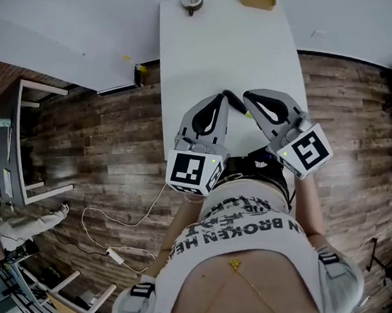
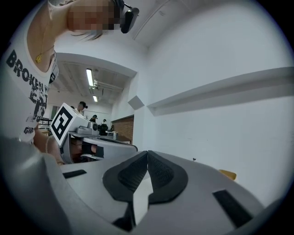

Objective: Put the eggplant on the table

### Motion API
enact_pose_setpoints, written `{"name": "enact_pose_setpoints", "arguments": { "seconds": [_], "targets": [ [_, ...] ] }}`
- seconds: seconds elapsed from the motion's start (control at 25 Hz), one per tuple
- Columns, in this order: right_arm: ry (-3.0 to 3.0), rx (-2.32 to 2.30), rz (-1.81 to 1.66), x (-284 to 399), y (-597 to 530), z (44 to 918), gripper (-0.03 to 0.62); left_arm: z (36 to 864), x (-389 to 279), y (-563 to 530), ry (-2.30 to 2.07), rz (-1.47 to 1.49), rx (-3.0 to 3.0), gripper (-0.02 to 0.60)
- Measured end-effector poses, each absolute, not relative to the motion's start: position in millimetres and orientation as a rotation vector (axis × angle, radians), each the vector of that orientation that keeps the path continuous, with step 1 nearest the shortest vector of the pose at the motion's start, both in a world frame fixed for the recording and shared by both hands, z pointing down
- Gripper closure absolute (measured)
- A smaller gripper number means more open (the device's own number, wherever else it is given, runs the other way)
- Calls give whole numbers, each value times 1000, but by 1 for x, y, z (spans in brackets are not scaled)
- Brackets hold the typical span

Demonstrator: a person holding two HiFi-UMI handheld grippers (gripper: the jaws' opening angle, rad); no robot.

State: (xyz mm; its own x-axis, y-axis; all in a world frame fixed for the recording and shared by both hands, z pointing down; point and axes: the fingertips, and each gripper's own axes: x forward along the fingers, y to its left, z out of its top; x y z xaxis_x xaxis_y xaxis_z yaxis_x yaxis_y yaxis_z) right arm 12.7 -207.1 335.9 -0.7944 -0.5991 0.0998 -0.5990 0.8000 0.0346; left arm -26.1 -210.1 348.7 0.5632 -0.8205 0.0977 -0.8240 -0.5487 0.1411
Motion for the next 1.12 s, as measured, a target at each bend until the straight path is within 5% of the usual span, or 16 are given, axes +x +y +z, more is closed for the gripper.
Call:
{"name": "enact_pose_setpoints", "arguments": {
  "seconds": [1.12],
  "targets": [
    [-2896, 949, -37, 17, -197, 323, 586, 342, -26, -201, -1408, 43, 2630, 575]
  ]
}}
